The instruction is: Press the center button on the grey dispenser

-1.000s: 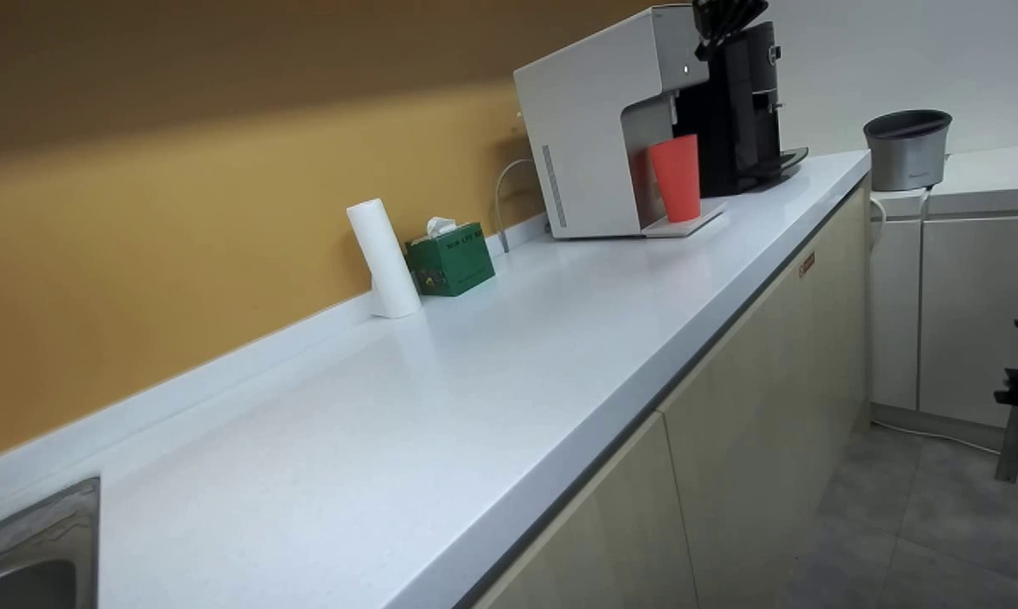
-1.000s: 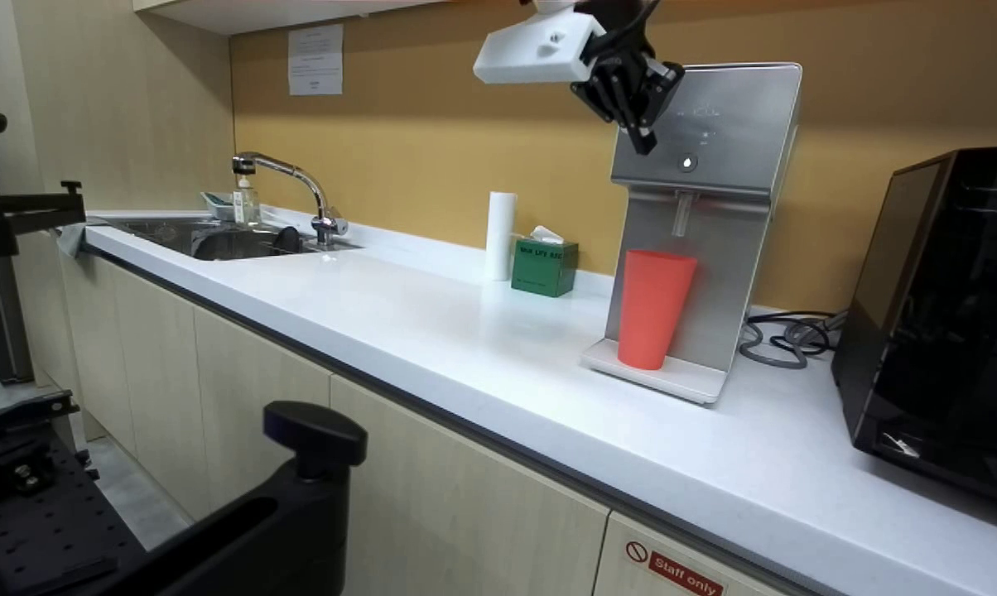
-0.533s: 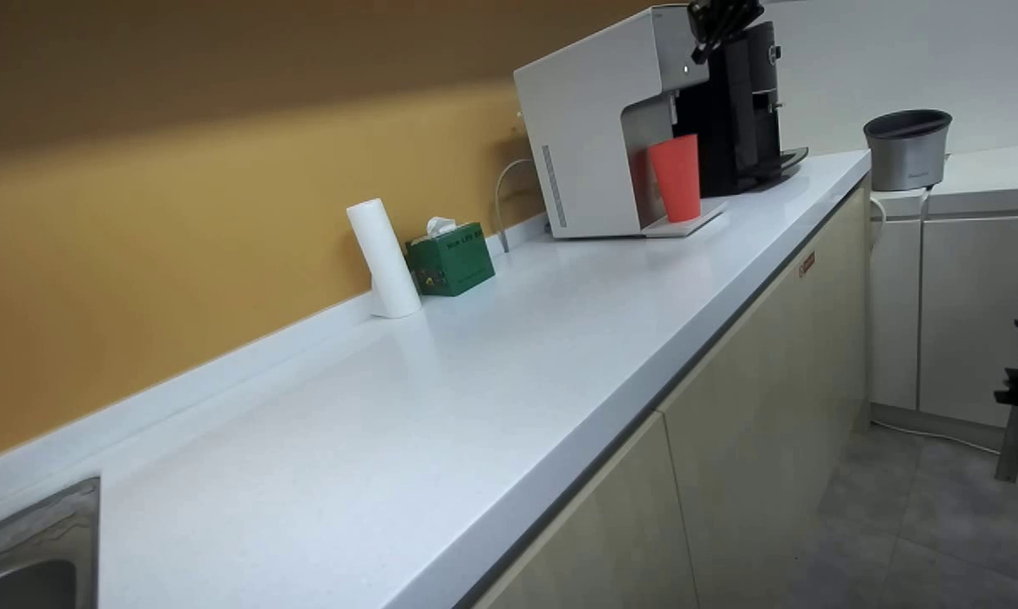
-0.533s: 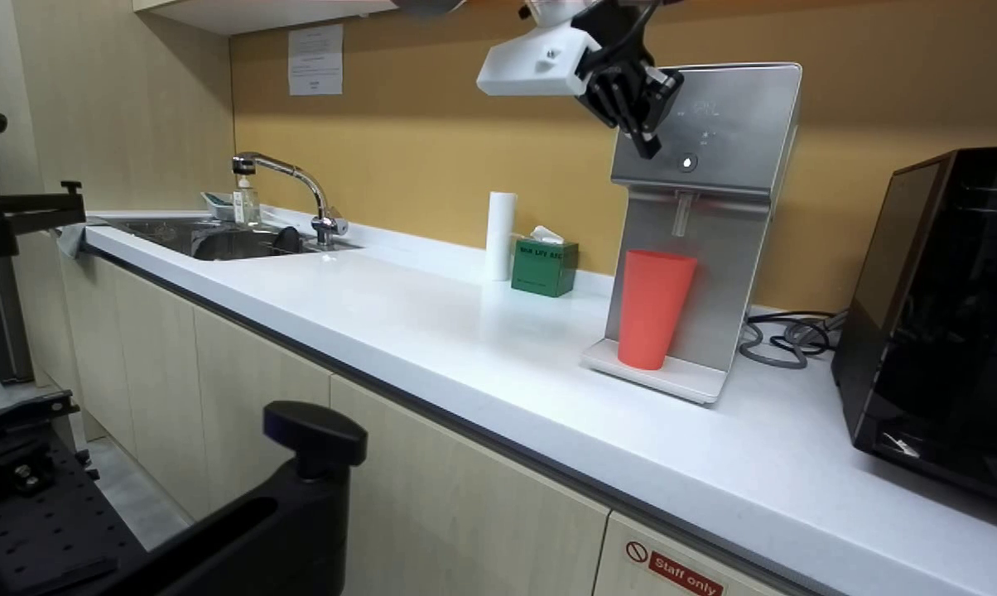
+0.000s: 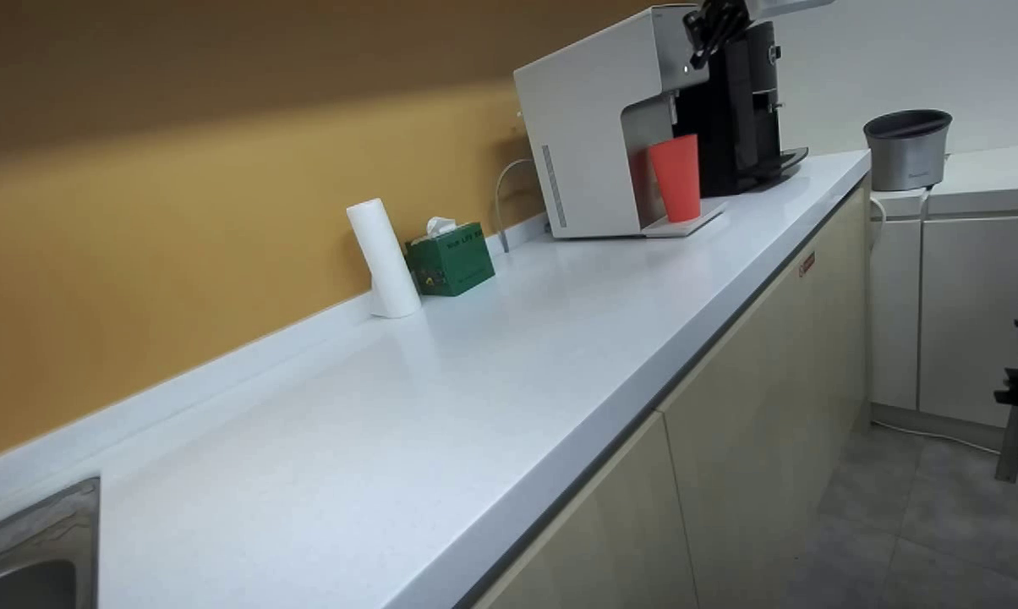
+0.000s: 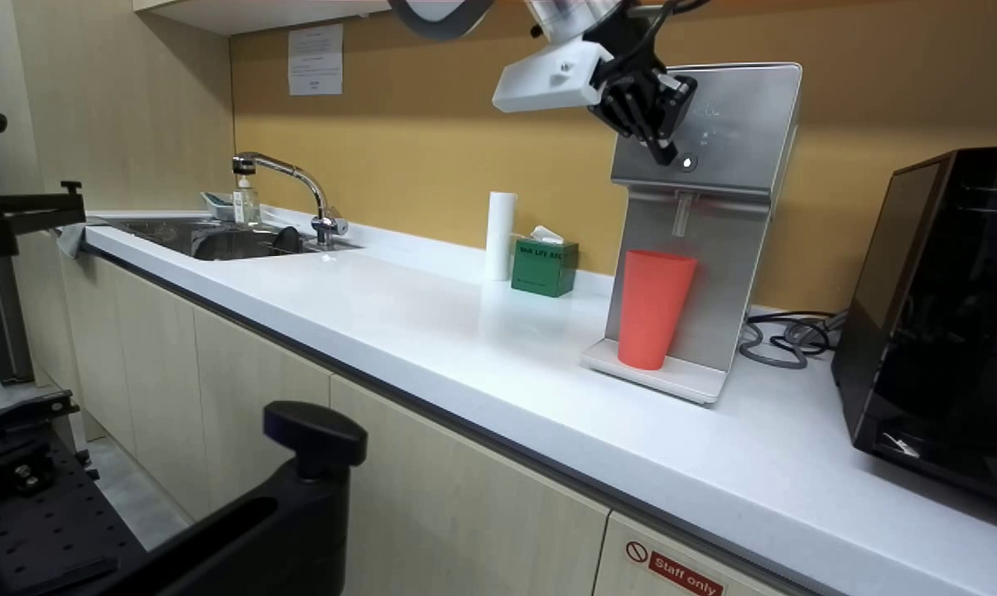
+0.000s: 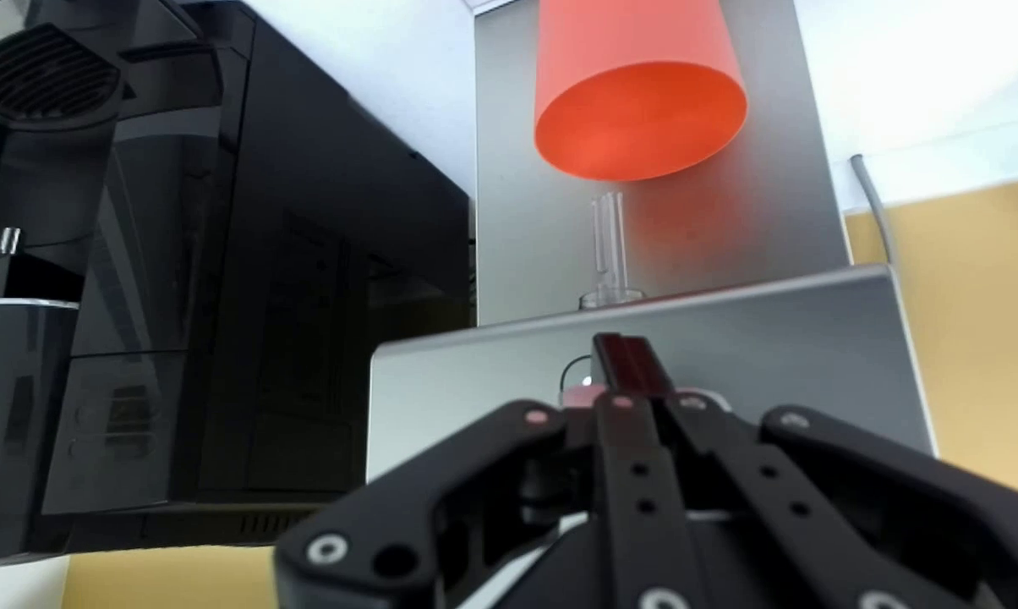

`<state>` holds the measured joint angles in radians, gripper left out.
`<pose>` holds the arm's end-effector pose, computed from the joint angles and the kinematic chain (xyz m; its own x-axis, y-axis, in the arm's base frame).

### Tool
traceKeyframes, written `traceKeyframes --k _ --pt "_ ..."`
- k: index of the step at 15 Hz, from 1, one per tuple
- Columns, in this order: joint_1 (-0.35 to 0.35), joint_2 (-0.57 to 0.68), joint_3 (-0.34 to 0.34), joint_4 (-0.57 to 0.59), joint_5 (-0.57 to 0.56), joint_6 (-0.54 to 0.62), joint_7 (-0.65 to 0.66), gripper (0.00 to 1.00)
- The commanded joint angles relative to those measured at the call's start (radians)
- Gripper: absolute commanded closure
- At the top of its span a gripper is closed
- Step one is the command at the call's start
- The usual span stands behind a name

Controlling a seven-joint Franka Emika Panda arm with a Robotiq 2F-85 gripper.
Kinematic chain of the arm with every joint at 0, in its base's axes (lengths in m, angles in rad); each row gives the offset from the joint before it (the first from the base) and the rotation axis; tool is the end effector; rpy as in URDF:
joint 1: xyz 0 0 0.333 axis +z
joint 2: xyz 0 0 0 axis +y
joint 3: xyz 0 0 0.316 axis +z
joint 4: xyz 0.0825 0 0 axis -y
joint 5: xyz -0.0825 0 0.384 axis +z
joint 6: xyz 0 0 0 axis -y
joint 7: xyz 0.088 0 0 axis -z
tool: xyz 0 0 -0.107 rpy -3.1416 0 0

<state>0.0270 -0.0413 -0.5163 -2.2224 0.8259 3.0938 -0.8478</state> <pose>0.4603 -0.3172 0.4777 0.5352 -0.2777 0.7978 -0.4325 -0.9013 -0.0236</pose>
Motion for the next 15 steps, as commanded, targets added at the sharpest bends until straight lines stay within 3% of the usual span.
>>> traceKeyframes --k 1,15 --pt "0.005 0.035 -0.003 0.047 0.039 0.025 -0.021 1.00" --pt "-0.007 0.091 0.001 0.104 0.126 0.015 -0.064 1.00"
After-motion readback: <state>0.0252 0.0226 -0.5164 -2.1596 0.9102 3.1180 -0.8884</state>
